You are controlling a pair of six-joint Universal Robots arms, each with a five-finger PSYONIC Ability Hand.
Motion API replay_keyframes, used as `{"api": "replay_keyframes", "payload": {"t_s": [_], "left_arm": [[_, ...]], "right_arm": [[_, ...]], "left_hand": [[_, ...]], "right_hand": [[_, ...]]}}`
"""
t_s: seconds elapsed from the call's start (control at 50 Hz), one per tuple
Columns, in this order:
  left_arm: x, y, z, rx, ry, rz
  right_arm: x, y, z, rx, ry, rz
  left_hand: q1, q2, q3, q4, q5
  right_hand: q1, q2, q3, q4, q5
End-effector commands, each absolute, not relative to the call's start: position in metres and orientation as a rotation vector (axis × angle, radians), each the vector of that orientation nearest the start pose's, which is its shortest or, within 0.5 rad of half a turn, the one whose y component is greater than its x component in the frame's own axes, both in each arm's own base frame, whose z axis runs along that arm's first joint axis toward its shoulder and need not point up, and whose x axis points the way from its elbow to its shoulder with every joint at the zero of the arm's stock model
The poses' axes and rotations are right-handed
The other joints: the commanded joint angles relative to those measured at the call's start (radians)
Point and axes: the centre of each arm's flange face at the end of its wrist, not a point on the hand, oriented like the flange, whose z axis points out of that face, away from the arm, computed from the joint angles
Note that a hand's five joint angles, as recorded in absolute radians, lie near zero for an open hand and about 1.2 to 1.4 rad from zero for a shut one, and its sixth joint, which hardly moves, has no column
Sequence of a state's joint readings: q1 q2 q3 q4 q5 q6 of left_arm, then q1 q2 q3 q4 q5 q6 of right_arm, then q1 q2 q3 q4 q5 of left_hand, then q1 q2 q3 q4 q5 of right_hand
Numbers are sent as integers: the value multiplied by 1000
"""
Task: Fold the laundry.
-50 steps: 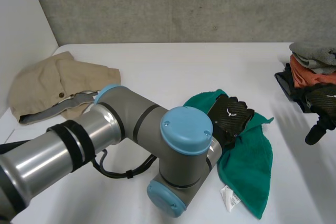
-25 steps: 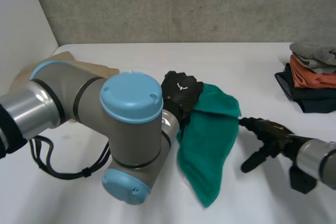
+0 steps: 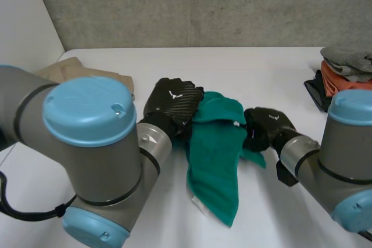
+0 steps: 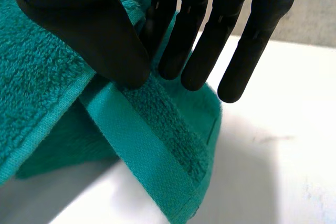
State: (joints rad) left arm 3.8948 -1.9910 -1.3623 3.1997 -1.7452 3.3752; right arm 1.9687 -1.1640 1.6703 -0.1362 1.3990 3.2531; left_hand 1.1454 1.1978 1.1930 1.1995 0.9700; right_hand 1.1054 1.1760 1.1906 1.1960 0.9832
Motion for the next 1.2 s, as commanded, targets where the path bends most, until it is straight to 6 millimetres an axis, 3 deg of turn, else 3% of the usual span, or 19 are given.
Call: {"api": "replay_keyframes", "payload": {"t_s": [0.02,0.14,0.2,0.28,0.42,0.56,0.6,0.64,0.66,0.68,0.74,0.8,0.9,0.98,1.06,1.2], "left_arm": [[-347,-178,253,961,2375,-2269],[-329,-190,285,818,2307,-2371],[-313,-203,297,720,2270,-2395],[-298,-210,295,670,2271,-2361],[-288,-201,261,708,2370,-2228],[-280,-194,231,709,2431,-2117],[-278,-192,227,717,2444,-2086],[-273,-188,221,723,2456,-2049],[-272,-187,219,732,2455,-2033],[-270,-186,218,736,2457,-2021],[-265,-178,217,762,2458,-1989],[-261,-172,223,827,2409,-1966],[-263,-172,233,898,2302,-2003],[-275,-169,238,949,2232,-2088],[-301,-156,241,1021,2184,-2207],[-341,-156,206,1131,2224,-2132]], "right_arm": [[270,-277,192,-459,2145,-1604],[270,-305,262,-525,1967,-1968],[262,-321,285,-580,1952,-2155],[264,-327,304,-672,1913,-2308],[269,-338,286,-729,1963,-2281],[267,-335,243,-822,2131,-2126],[264,-330,231,-932,2208,-2059],[263,-327,228,-1023,2241,-2039],[259,-324,224,-1109,2282,-2018],[257,-322,225,-1144,2296,-2017],[255,-314,218,-1266,2326,-1969],[252,-309,216,-1305,2336,-1952],[242,-292,243,-1268,2301,-2023],[230,-290,242,-1271,2333,-2018],[216,-289,236,-1295,2401,-1980],[201,-283,213,-1360,2477,-1869]], "left_hand": [[251,198,203,197,252],[251,198,203,197,252],[251,198,203,197,252],[251,198,203,197,252],[190,137,142,136,191],[187,134,139,133,187],[187,134,139,133,188],[184,131,136,130,185],[175,123,127,121,176],[143,91,95,89,144],[-296,-349,-344,-350,-295],[-772,-825,-820,-826,-772],[-885,-937,-933,-939,-884],[-879,-931,-927,-933,-878],[-864,-917,-912,-918,-864],[-721,-773,-768,-775,-720]], "right_hand": [[291,220,206,200,239],[291,220,206,200,239],[291,220,206,200,239],[291,220,206,200,239],[291,220,206,200,239],[291,220,206,200,239],[291,220,206,200,239],[-9,-79,-94,-99,-61],[-542,-613,-628,-633,-595],[-763,-833,-848,-853,-815],[-926,-997,-1011,-1017,-978],[-931,-1001,-1016,-1021,-983],[-931,-1001,-1016,-1021,-983],[-931,-1001,-1016,-1021,-983],[-931,-1001,-1016,-1021,-983],[-931,-1001,-1016,-1021,-983]]}}
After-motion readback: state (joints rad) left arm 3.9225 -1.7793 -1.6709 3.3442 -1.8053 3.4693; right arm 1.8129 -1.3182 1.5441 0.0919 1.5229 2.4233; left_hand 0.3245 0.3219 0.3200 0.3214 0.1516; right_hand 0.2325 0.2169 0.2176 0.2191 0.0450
